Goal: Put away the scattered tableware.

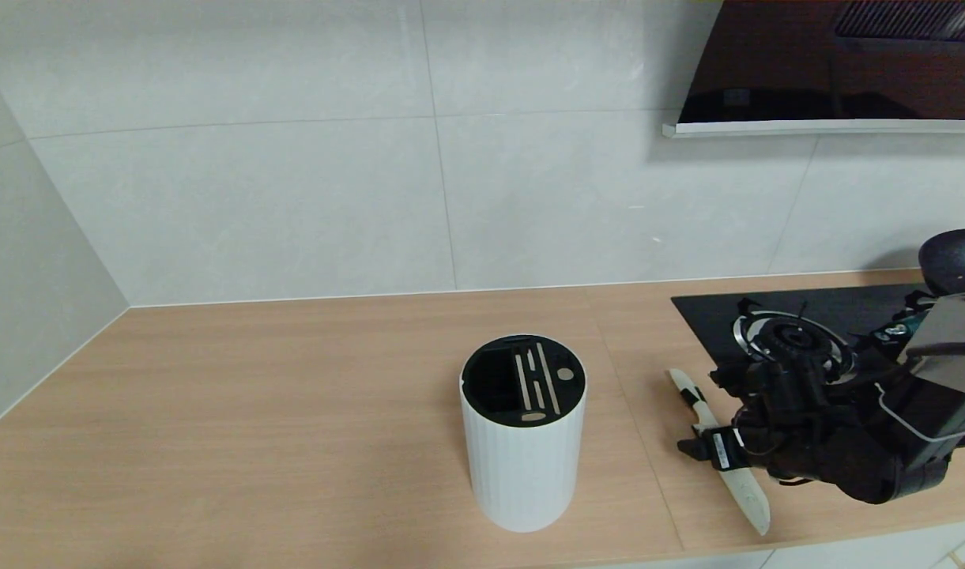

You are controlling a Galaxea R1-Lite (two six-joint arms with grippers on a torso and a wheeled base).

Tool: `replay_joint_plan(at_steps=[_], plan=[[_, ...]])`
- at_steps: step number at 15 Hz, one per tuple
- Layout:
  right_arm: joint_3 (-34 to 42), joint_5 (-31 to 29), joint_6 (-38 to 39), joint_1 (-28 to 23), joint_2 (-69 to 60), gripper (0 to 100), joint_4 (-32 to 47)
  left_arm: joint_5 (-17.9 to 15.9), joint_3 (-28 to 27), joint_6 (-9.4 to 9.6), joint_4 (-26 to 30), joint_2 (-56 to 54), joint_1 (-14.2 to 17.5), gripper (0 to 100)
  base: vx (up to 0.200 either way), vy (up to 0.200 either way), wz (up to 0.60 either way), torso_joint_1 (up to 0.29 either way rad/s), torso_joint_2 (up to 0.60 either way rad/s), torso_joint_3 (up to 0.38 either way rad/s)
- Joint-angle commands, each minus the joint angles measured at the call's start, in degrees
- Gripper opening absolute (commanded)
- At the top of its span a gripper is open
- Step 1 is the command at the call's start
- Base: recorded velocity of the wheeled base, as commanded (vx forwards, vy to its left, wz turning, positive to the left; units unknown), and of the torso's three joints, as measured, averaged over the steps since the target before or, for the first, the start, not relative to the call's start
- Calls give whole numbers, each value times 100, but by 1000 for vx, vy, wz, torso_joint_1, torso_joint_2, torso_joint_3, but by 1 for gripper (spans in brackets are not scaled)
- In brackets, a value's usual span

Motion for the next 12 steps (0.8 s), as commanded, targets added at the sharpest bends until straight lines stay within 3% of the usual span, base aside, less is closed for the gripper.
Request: replay_joint_plan(at_steps=[1, 12], plan=[[-137, 1, 50, -20, 225, 100, 0, 2, 0, -2, -1, 2, 2, 100, 0, 0, 0, 0, 0, 0], [-296, -201, 174, -38, 401, 100, -97, 2, 0, -2, -1, 2, 2, 100, 0, 0, 0, 0, 0, 0]])
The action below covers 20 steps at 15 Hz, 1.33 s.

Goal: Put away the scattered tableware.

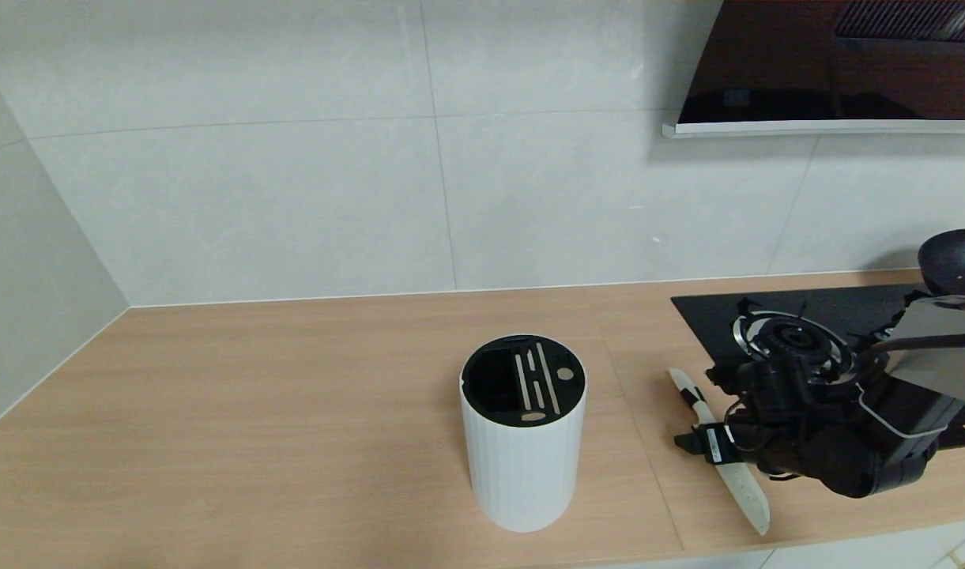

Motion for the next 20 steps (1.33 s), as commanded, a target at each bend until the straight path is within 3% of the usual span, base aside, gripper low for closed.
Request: replay_joint_plan(at_steps=[1, 10, 16, 18, 20], plan=[[-13, -80, -3, 3, 120, 0, -75, 3, 0, -2, -1, 2, 2, 100, 0, 0, 0, 0, 0, 0], [-4, -247, -3, 12, 120, 0, -216, 3, 0, 7, -1, 2, 2, 100, 0, 0, 0, 0, 0, 0], [348, -239, -12, 3, -979, 0, -497, -23, -18, 103, -19, 2, 2, 100, 0, 0, 0, 0, 0, 0], [-39, -230, -38, 12, -1743, 0, -383, -462, -1028, 130, 245, 451, 2, 100, 0, 0, 0, 0, 0, 0], [-830, -230, -38, 206, -2271, 0, 426, -1166, -2101, 130, 623, 1787, -7, 100, 0, 0, 0, 0, 0, 0]])
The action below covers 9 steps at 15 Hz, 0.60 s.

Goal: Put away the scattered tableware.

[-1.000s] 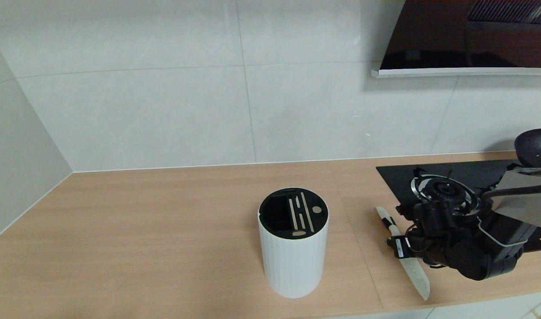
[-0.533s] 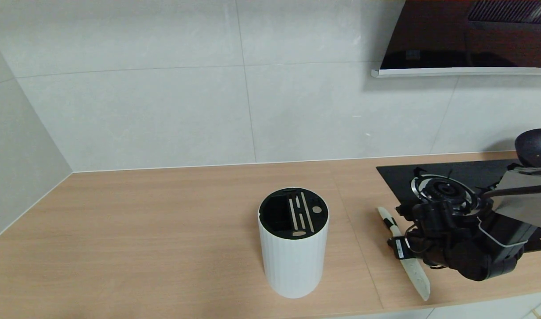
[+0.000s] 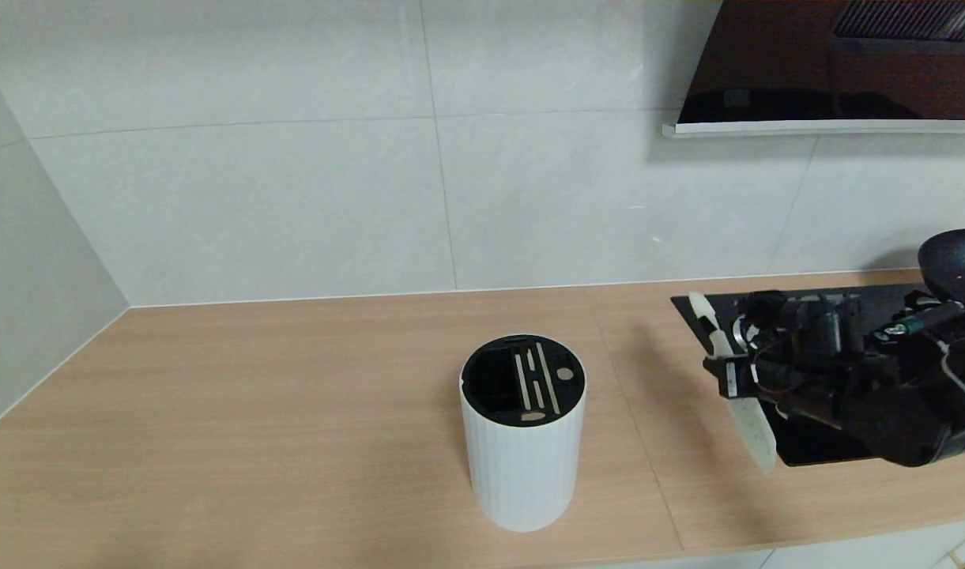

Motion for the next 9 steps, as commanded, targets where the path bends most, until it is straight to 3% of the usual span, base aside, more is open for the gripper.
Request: replay_joint_plan(at_steps=[1, 2, 3, 5, 6, 7, 9], plan=[[-749, -3, 3, 274, -901, 0, 588, -792, -1397, 14, 329, 1898, -7, 100, 0, 0, 0, 0, 0, 0], [-1100, -30, 21, 590, -1164, 0, 913, -1346, -1968, 49, 311, 3058, -15, 100, 0, 0, 0, 0, 0, 0], [-1197, -126, 21, 827, -1322, 0, 940, -1680, -2425, 32, 311, 3805, -42, 100, 0, 0, 0, 0, 0, 0], [-1179, -566, 30, 1399, -1656, 0, 931, -1873, -3137, -258, 215, 5010, -384, 100, 0, 0, 0, 0, 0, 0], [-1092, -750, 109, 1689, -1771, 0, 905, -1882, -3357, -575, 4, 5537, -956, 100, 0, 0, 0, 0, 0, 0], [-1012, -830, 170, 1944, -1841, 0, 869, -1873, -3375, -1005, -488, 5976, -1641, 100, 0, 0, 0, 0, 0, 0], [-863, -874, 197, 2471, -2052, 0, 861, -1856, -3146, -1937, -1657, 6671, -2564, 100, 0, 0, 0, 0, 0, 0]])
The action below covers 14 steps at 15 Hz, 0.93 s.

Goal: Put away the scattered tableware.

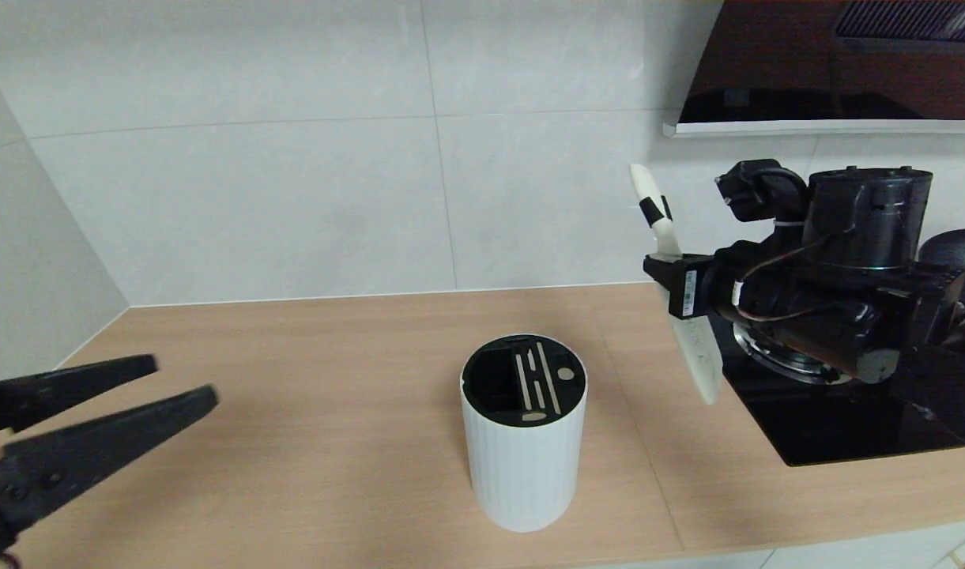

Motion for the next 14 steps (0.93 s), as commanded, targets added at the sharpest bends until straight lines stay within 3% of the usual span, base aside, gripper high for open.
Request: replay_joint_plan(at_steps=[1, 2, 3, 4, 5, 6, 8, 11, 14], plan=[[188, -34, 26, 649, -387, 0, -12, -131, -86, -1234, -1592, 1938, -1238, 100, 0, 0, 0, 0, 0, 0], [241, -60, 44, 860, -440, 0, -3, -122, 2, -1594, -2225, 2263, -1343, 100, 0, 0, 0, 0, 0, 0], [276, -87, 44, 992, -440, 0, -12, -122, 64, -1779, -2603, 2421, -1413, 100, 0, 0, 0, 0, 0, 0], [320, -210, 53, 1388, -458, 0, -12, -122, 248, -2403, -3613, 2869, -1615, 100, 0, 0, 0, 0, 0, 0], [347, -227, 70, 1484, -458, 0, -12, -114, 275, -2534, -3860, 2992, -1703, 100, 0, 0, 0, 0, 0, 0], [496, -210, 105, 1774, -458, 0, -30, -17, 371, -2710, -4571, 3370, -1844, 100, 0, 0, 0, 0, 0, 0], [663, -183, 97, 1941, -423, 0, -241, 247, 477, -2710, -5178, 3678, -2055, 100, 0, 0, 0, 0, 0, 0], [821, -122, 97, 2284, -229, 0, -557, 511, 486, -2710, -5283, 3766, -2336, 100, 0, 0, 0, 0, 0, 0], [848, -131, 105, 2521, 113, 0, -821, 598, 494, -2684, -5538, 3827, -2380, 100, 0, 0, 0, 0, 0, 0]])
